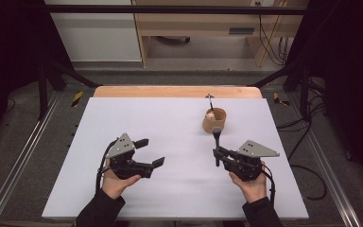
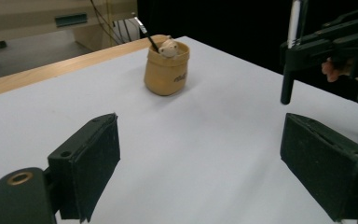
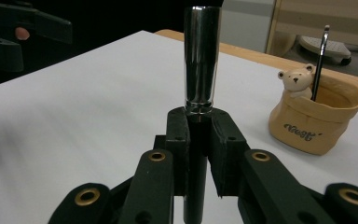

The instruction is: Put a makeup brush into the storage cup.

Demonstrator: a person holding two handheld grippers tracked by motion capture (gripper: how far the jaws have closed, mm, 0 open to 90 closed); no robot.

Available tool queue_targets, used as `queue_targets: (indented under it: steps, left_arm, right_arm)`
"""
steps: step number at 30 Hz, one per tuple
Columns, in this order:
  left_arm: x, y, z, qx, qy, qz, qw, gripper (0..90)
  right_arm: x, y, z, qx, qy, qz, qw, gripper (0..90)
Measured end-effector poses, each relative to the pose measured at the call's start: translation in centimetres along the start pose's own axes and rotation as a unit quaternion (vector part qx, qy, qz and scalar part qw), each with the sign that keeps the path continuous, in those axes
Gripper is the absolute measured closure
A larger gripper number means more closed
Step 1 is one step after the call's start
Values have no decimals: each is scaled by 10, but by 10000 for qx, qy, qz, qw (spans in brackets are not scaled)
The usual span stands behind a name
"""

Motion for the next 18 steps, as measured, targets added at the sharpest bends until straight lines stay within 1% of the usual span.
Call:
queue_targets:
  steps: [4,8,11,13,15,18]
  left_arm:
    - [-6,14,-10,157,46,46,9999,104]
    - [-16,26,-20,312,91,20,9995,102]
    - [-23,36,-28,430,173,56,9989,102]
    - [-26,41,-32,488,224,77,9985,102]
    - [-30,46,-36,560,252,52,9981,102]
    - [-36,52,-41,703,235,-11,9973,101]
  right_arm:
    - [3,2,2,-32,-13,33,10000,793]
    - [5,4,5,-77,-15,68,9999,793]
    - [8,5,7,-116,-53,83,9999,793]
    - [10,5,8,-132,-36,97,9999,793]
    - [11,5,8,-148,-62,109,9998,793]
    - [14,5,9,-174,-50,144,9997,793]
Point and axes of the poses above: each handheld gripper's, and its own axes: y roughly backward along the jaws, x roughly out of its top, z roughly to its right, the point moved 5 cm from there along -y, roughly forward along the jaws, and after that the axes turned 6 degrees about -y, right-handed, at the moved point
